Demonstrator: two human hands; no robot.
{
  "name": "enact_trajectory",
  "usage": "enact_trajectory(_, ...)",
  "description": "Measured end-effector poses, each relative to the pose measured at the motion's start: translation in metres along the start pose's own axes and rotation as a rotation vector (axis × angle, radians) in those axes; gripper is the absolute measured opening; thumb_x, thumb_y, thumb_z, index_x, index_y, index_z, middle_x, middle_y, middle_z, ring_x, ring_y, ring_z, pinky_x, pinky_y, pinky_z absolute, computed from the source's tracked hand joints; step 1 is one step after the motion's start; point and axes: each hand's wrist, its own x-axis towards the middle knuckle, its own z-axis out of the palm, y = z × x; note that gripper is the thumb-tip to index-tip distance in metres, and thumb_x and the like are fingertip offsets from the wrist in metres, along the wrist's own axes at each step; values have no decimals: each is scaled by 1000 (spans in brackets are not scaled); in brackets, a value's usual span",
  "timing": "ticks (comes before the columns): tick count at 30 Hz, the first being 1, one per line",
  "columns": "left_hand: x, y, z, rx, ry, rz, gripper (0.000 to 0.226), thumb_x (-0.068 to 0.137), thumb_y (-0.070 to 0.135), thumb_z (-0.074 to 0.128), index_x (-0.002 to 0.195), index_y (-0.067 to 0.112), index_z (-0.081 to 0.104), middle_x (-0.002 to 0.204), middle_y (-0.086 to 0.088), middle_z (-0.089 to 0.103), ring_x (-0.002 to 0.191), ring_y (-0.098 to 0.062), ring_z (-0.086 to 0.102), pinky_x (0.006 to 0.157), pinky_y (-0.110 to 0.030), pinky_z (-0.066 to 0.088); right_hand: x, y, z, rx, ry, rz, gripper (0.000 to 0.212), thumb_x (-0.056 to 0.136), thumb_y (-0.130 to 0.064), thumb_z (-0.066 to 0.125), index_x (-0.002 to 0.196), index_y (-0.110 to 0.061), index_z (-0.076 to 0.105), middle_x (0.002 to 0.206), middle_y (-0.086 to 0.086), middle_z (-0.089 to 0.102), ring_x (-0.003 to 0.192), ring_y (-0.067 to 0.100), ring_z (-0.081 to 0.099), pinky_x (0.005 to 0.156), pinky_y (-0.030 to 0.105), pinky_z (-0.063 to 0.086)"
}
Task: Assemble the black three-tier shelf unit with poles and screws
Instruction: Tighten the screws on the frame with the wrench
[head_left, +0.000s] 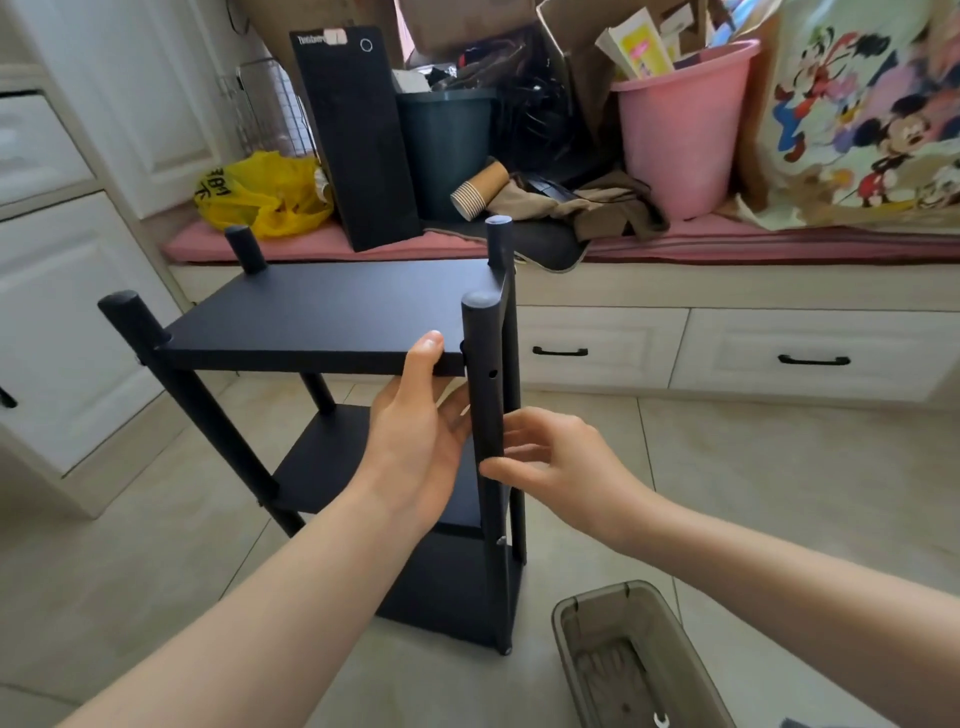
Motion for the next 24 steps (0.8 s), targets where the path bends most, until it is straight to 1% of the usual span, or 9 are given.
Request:
enact_trajectory(3, -4, 3, 3, -28, -10, -16, 27, 98, 40, 60, 86, 17, 68, 89, -5, 69, 89, -22, 70, 74, -31, 60, -12, 19, -7, -71, 14, 68, 26, 87, -30, 75, 112, -25, 67, 101, -11, 73, 93, -2, 68, 81, 14, 54)
enact_trajectory(5, -6, 5, 5, -36, -10, -25, 29, 100, 41, 57, 84, 20, 70, 88, -2, 71, 88, -20, 70, 73, -30, 59, -20, 38, -12, -185, -20, 148, 25, 90, -30, 72, 113, -22, 69, 104, -10, 72, 96, 2, 67, 85, 17, 53)
enact_trajectory(7, -9, 7, 7, -23, -13, -31, 30, 102, 43, 54, 91, 20, 71, 88, 1, 73, 86, -17, 72, 73, -28, 58, -26, 64, -13, -278, -64, 257, 24, 92, -25, 69, 115, -17, 69, 107, -4, 71, 97, 9, 65, 88, 22, 52)
enact_trajectory(10, -12, 9, 8, -5, -25, -42, 31, 103, 43, 51, 98, 19, 70, 91, 3, 75, 85, -15, 73, 74, -27, 58, -38, 114, -7, -297, -96, 444, 22, 93, -18, 68, 114, -10, 69, 110, 6, 71, 98, 16, 65, 87, 26, 51)
enact_trajectory(14, -15, 10, 6, 14, -61, -37, 28, 104, 37, 51, 108, 15, 67, 98, 1, 75, 96, -16, 73, 83, -29, 57, -64, 183, 9, -410, -192, 627, 20, 91, -17, 69, 108, -9, 72, 109, 8, 72, 101, 19, 66, 78, 23, 47)
enact_trajectory(18, -16, 8, 5, 49, -75, -25, 27, 105, 36, 49, 100, 17, 67, 94, 2, 74, 98, -15, 72, 90, -30, 56, -84, 230, 22, -441, -216, 756, 18, 89, -17, 67, 98, -4, 75, 99, 11, 76, 94, 23, 69, 73, 25, 48)
enact_trajectory(20, -16, 7, 6, 60, -73, -19, 28, 105, 37, 49, 97, 18, 68, 92, 2, 73, 99, -16, 71, 91, -30, 56, -90, 246, 28, -416, -206, 803, 20, 90, -15, 64, 101, -1, 74, 96, 13, 76, 84, 23, 69, 70, 27, 50)
enact_trajectory(22, -16, 7, 6, 65, -71, -14, 28, 105, 37, 50, 95, 19, 68, 90, 3, 73, 99, -16, 71, 90, -30, 56, -95, 262, 34, -416, -213, 843, 23, 92, -15, 63, 107, 1, 71, 90, 9, 73, 77, 20, 64, 67, 27, 49)
enact_trajectory(24, -16, 6, 8, 79, -66, -3, 27, 104, 36, 50, 93, 20, 69, 89, 3, 72, 98, -16, 70, 88, -30, 56, -97, 276, 38, -435, -221, 883, 23, 94, -17, 62, 109, -1, 69, 94, 8, 70, 85, 22, 66, 72, 28, 50)
